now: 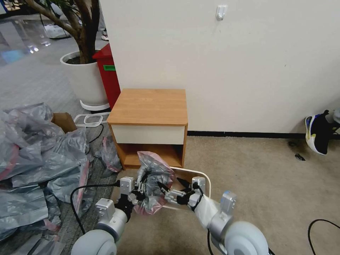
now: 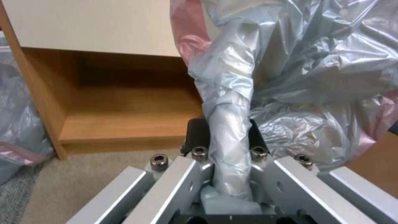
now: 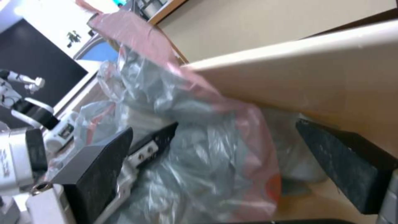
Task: Pick up the garbage bag from the table and place it over the trash can.
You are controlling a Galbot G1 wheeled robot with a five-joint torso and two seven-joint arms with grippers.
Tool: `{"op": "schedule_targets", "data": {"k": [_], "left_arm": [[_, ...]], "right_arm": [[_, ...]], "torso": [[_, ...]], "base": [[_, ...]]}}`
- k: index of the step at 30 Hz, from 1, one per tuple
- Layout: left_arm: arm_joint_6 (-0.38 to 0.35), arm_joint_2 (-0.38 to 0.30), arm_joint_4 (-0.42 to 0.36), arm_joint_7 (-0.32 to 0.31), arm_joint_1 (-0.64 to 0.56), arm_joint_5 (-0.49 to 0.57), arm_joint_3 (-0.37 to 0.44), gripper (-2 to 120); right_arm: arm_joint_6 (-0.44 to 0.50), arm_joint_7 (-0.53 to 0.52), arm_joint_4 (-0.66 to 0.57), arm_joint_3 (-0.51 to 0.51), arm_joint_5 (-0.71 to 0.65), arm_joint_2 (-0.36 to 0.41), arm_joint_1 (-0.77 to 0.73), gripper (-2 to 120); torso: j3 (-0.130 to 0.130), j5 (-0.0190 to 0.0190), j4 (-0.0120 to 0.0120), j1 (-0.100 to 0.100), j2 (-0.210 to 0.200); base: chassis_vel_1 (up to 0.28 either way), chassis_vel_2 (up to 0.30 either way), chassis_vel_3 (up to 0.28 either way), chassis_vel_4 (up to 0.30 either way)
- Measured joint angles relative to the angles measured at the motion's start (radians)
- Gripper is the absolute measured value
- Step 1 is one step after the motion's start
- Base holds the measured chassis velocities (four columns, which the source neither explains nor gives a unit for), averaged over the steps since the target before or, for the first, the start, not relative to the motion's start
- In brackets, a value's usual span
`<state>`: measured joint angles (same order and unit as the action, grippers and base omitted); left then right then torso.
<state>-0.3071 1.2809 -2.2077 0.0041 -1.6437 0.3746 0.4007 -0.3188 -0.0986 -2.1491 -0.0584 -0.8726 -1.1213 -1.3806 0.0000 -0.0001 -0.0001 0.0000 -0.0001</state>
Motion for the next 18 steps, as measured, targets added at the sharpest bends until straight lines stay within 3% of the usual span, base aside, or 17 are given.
{"op": "schedule_targets", "data": {"k": [10, 18], "left_arm": [[0.011, 0.0, -0.006, 0.009, -0.001, 0.001, 0.004, 3], [0.018, -0.001, 0.002, 0.01, 0.0, 0.004, 0.009, 3]], "right_arm": [[0.019, 0.007, 0.076, 0.025, 0.002, -0.034, 0.037, 95], [0.031, 0.016, 0.093, 0.028, 0.023, -0.04, 0.037, 64]], "torso": [[0.0, 0.0001, 0.0, 0.0, 0.0], [0.0, 0.0, 0.0, 0.0, 0.0]], "base": [[0.0, 0.0, 0.0, 0.0], [0.0, 0.0, 0.0, 0.0]]}}
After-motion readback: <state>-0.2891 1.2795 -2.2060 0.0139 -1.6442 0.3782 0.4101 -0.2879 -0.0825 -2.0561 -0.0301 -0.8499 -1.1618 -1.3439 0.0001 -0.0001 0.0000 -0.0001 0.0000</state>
